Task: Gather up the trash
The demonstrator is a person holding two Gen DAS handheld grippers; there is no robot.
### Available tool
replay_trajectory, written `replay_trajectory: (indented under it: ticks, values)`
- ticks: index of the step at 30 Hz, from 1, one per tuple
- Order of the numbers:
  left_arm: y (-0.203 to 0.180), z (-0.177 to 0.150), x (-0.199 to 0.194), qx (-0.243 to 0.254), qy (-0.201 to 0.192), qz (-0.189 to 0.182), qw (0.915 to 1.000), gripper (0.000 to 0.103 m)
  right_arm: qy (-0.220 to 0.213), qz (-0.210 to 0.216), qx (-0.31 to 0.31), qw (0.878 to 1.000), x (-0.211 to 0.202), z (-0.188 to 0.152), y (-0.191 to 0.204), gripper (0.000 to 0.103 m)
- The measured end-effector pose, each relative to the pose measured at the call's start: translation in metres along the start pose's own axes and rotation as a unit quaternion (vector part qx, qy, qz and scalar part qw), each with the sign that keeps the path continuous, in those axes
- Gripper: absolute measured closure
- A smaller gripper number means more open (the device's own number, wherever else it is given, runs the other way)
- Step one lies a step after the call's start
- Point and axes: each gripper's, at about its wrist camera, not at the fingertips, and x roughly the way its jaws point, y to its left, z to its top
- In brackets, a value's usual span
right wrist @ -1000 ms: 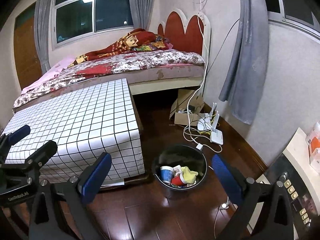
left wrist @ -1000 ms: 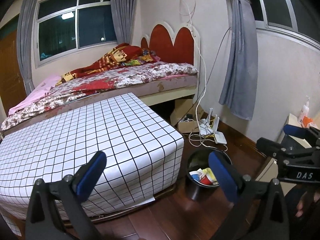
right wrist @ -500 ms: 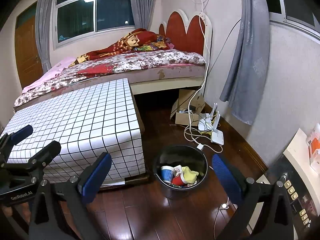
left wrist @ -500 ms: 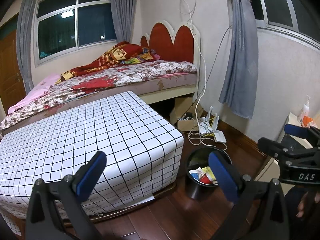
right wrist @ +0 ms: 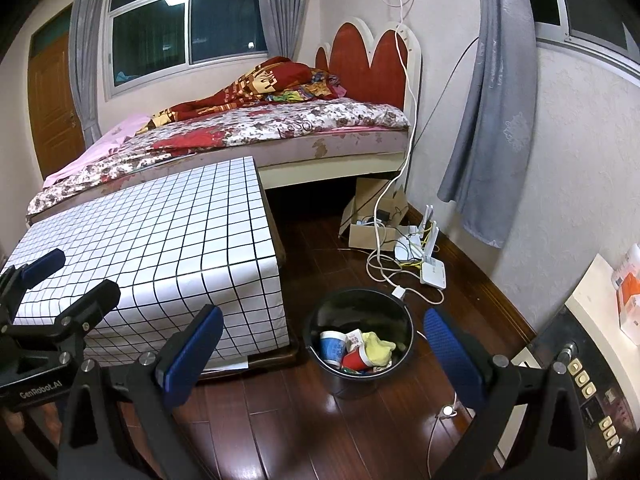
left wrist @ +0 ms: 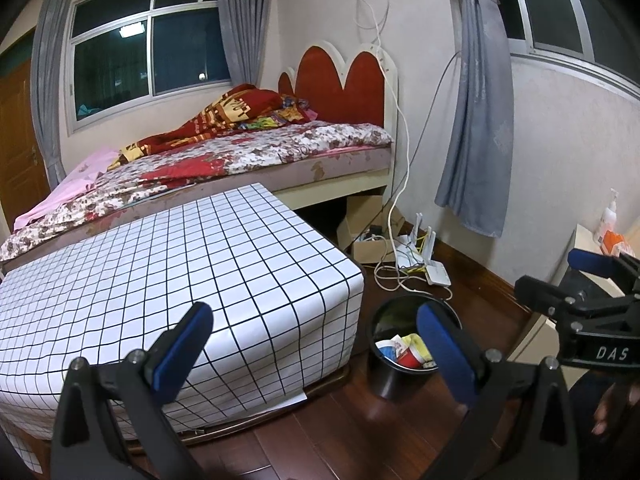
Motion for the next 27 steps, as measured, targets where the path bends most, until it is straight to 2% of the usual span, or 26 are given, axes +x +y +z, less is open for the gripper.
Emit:
replay_trajectory:
  ticks: [27]
  values:
    - [0.0025,0.0012,0.0021,0.013,-0.001,-0.011,0.9999,0.001,0.0,0.0,-0.001,1.0,-0.0004,-0.0001,0.0003,0.001]
